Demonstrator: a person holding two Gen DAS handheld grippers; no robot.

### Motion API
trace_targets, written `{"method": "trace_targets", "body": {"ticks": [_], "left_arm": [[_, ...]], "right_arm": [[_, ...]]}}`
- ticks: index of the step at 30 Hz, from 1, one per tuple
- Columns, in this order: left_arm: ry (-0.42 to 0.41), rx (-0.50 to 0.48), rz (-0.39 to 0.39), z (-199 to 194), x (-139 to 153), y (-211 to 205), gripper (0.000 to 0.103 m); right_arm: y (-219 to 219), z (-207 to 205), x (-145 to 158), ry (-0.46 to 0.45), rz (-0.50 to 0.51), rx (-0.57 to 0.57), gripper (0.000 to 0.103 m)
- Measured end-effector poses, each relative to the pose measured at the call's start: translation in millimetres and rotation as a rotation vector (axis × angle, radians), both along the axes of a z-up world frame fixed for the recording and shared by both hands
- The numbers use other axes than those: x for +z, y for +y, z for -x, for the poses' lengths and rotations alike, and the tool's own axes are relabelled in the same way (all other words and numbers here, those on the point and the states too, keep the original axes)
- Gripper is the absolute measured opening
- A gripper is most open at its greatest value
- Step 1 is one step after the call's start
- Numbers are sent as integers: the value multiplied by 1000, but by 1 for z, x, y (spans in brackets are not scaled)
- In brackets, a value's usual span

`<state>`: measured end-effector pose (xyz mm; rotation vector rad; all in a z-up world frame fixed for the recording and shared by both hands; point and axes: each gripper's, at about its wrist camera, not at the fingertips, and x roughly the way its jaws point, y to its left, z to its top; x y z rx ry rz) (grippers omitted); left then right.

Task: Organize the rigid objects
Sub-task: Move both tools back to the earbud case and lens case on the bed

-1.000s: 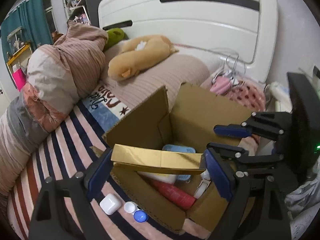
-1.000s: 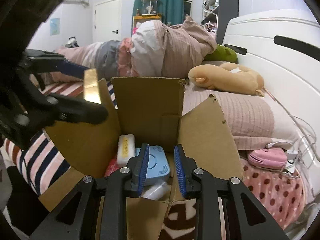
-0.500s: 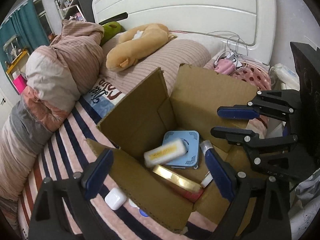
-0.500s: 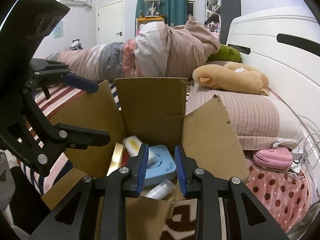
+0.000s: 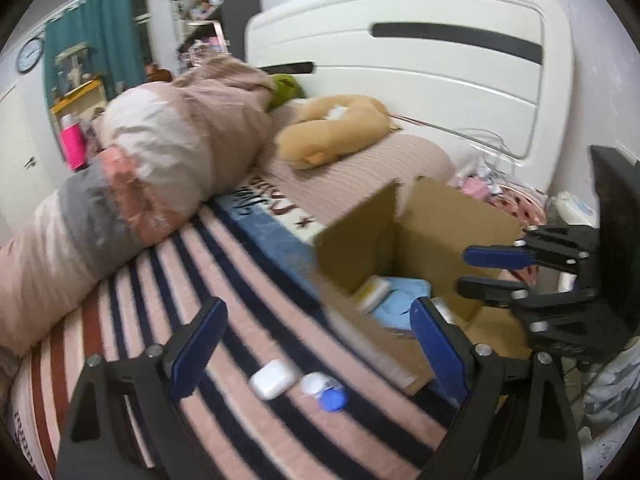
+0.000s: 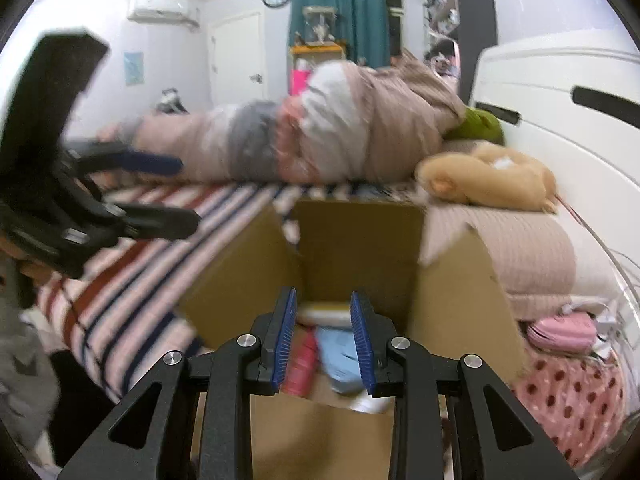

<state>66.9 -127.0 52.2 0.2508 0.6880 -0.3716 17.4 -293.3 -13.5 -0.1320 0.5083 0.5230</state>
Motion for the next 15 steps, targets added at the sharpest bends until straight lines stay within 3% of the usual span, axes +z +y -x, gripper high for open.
{"method": "trace_targets", "body": {"ticks": [7, 10, 15], "left_arm": [[14, 72, 25, 13, -22, 75, 91], [38, 82, 36, 14, -40, 99, 91], [94, 53, 50, 3, -80, 122, 91]], "right_arm": [[78, 30, 13, 15, -34, 173, 24], [115, 32, -2, 58, 1, 211, 24], [155, 18, -49, 160, 62, 161, 24]]}}
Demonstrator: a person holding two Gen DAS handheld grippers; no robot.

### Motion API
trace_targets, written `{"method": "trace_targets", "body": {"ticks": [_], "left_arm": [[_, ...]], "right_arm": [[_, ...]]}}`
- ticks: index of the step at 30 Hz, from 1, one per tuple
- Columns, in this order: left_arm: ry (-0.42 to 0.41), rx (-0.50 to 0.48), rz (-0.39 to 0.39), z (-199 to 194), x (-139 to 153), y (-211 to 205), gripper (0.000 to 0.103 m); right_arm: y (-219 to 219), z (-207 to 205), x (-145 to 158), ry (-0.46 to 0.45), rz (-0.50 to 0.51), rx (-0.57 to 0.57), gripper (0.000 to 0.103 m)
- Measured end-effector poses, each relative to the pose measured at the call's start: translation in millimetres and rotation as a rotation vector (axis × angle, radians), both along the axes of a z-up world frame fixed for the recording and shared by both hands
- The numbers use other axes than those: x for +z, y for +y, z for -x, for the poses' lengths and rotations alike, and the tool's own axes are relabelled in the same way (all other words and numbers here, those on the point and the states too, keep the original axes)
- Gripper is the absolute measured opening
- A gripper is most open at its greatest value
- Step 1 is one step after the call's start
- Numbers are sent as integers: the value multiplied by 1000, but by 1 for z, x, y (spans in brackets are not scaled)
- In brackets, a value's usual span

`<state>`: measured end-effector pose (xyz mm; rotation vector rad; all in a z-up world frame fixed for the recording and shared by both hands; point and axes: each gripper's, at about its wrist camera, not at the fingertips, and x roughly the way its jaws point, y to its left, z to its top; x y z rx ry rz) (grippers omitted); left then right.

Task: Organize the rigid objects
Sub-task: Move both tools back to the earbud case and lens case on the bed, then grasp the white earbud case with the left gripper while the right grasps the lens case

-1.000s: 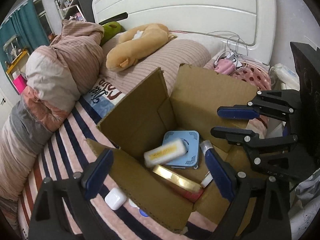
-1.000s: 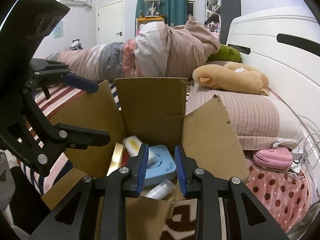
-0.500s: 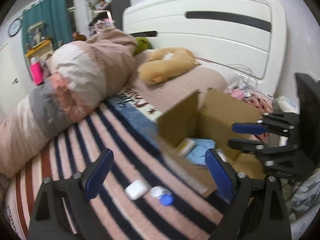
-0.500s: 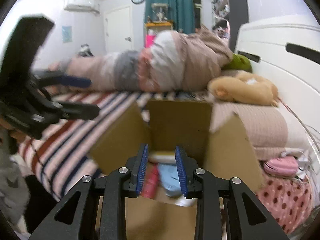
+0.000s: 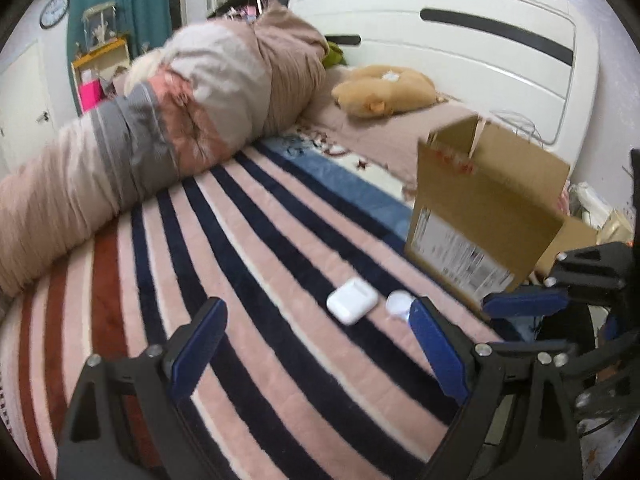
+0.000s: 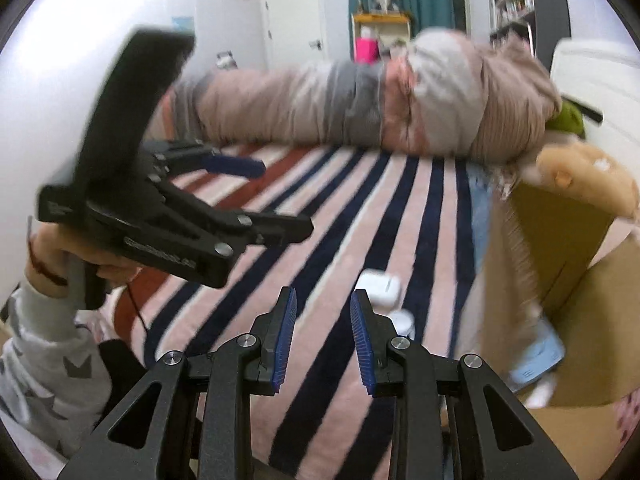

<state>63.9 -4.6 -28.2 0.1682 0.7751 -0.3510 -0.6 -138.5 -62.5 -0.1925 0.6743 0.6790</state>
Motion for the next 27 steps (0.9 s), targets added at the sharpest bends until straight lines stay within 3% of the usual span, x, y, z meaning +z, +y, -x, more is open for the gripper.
{"method": "trace_targets", "body": {"ticks": [4, 8, 14, 19, 22, 25, 27], "left_arm": [[58, -48, 18, -19, -38, -1, 91], [125, -106, 37, -48, -76, -10, 91], [172, -169, 91, -82, -110, -24, 91], [183, -222, 124, -99, -120, -32, 91], [179, -237, 120, -103, -123, -37, 76], [172, -293, 144, -99, -121, -41, 54], [159, -306, 137, -92, -118, -42, 49]], "right_arm": [[4, -21, -35, 56, 31, -99, 25], [-1, -41, -65, 59, 85, -237, 33], [4, -58, -90, -6, 173, -301, 33], [1, -67, -97, -27, 160, -331, 33], [0, -71, -100, -42, 137, -335, 30], [0, -70, -102, -43, 129, -321, 29], [1, -69, -102, -38, 121, -310, 29]]}}
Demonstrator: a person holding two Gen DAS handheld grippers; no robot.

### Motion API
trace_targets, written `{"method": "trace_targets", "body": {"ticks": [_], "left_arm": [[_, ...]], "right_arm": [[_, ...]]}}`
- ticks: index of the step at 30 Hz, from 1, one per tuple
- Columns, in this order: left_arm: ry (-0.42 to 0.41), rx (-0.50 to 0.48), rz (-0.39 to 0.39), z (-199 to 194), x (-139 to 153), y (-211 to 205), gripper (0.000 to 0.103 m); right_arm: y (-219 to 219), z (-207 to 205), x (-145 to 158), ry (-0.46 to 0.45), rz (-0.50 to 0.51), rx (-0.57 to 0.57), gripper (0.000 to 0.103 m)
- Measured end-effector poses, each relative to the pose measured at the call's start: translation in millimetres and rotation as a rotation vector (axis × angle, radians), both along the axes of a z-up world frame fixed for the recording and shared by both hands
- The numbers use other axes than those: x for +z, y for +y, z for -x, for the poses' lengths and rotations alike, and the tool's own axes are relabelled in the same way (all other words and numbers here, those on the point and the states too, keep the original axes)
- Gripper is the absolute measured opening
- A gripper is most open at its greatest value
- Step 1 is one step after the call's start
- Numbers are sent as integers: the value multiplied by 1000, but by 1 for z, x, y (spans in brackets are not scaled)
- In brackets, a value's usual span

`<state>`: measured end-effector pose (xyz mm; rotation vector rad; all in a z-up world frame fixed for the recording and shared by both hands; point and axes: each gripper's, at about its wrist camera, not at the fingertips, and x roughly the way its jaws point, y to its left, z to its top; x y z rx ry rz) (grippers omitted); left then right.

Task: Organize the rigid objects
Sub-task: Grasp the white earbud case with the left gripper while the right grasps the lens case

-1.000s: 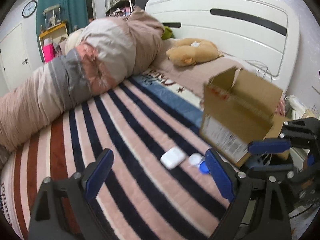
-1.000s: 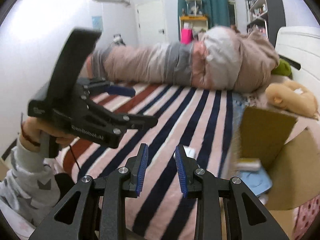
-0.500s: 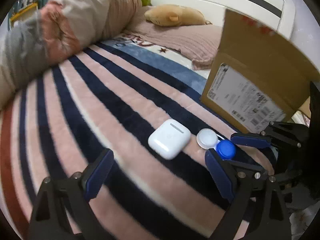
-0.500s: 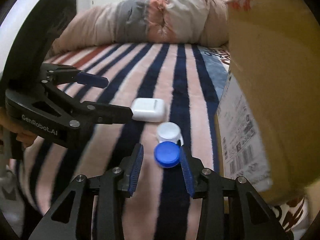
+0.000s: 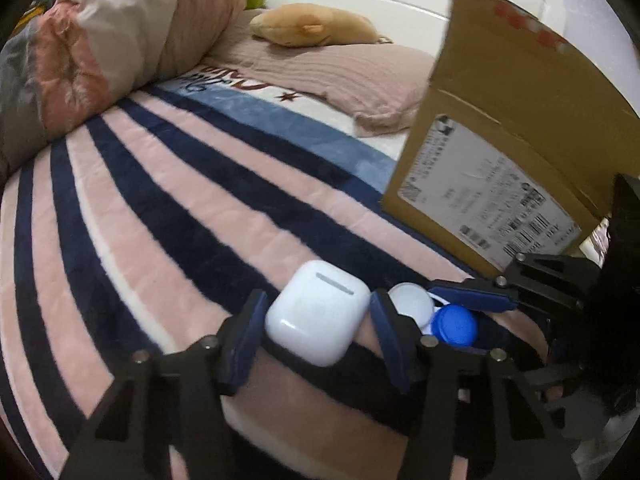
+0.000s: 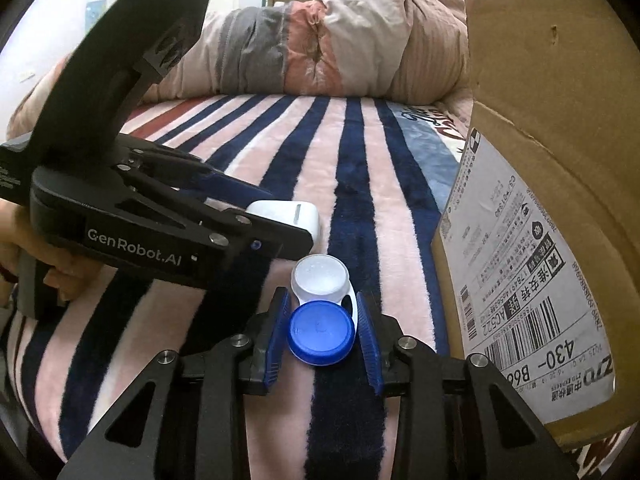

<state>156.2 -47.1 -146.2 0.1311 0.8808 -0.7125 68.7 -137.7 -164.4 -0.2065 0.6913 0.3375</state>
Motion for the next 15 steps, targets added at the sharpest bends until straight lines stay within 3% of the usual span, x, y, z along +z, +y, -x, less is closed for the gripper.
{"method": "trace_targets", "body": {"ticks": [8, 15], "left_arm": [[27, -10, -44, 13, 5, 8, 40], [46, 11, -47, 11, 1, 8, 45]], "right_arm": [[-6, 10, 3, 32, -33, 21, 29], [-8, 15, 2, 36, -43, 25, 29]]}}
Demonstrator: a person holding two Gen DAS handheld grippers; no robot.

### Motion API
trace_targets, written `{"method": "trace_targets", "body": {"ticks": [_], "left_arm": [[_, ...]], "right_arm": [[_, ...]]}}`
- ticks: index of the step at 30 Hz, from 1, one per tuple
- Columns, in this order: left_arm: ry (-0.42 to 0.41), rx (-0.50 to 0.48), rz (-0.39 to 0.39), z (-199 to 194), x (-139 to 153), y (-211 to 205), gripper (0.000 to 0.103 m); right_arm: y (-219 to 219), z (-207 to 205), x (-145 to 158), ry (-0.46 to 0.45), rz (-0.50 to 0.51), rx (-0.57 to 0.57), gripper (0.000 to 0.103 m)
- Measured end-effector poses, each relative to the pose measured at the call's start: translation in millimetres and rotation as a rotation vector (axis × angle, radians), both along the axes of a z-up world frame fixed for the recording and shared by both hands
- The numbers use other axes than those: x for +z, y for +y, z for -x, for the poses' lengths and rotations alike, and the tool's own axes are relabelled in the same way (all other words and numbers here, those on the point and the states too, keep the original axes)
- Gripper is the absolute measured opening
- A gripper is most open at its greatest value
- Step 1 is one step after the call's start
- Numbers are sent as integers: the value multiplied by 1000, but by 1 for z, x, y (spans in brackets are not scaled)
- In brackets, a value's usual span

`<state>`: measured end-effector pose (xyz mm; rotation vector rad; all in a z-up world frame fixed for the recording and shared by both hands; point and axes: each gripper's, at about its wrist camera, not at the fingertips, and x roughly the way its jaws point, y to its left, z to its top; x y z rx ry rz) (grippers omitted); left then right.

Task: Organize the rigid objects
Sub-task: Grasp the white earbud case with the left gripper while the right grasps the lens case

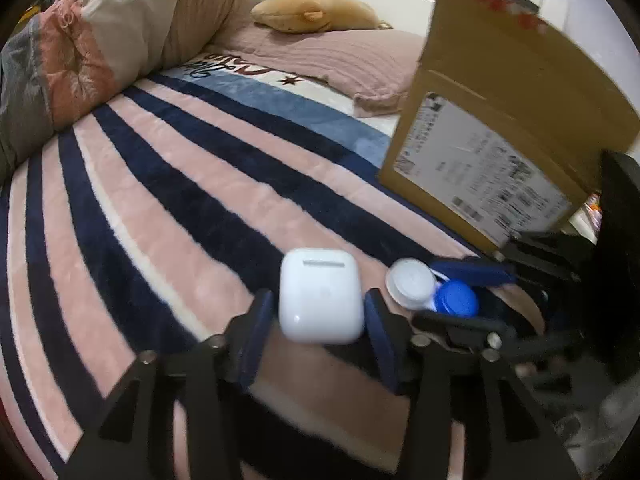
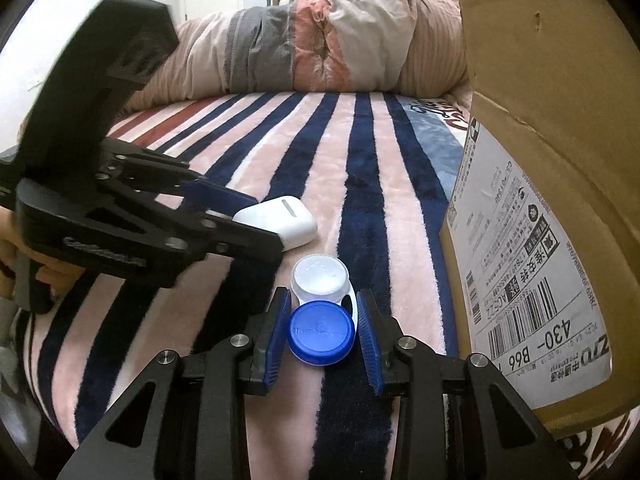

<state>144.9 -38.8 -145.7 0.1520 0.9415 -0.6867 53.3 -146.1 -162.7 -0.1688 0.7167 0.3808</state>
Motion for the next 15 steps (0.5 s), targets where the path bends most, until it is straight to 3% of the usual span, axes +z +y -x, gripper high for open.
{"method": "trace_targets", "body": {"ticks": [4, 5, 9, 15], "left_arm": [[-32, 17, -33, -4, -4, -12, 44], [-38, 22, -40, -4, -5, -12, 40], [-33, 40, -22, -2, -2, -6, 40], [-57, 75, -61, 22, 13, 2, 40]], "right_arm": [[1, -3, -1, -2, 0, 4, 29], [2, -7, -1, -3, -1, 5, 29], [2, -8, 0, -2, -12, 17, 29], [3, 3, 13, -10, -35, 58, 29]]}}
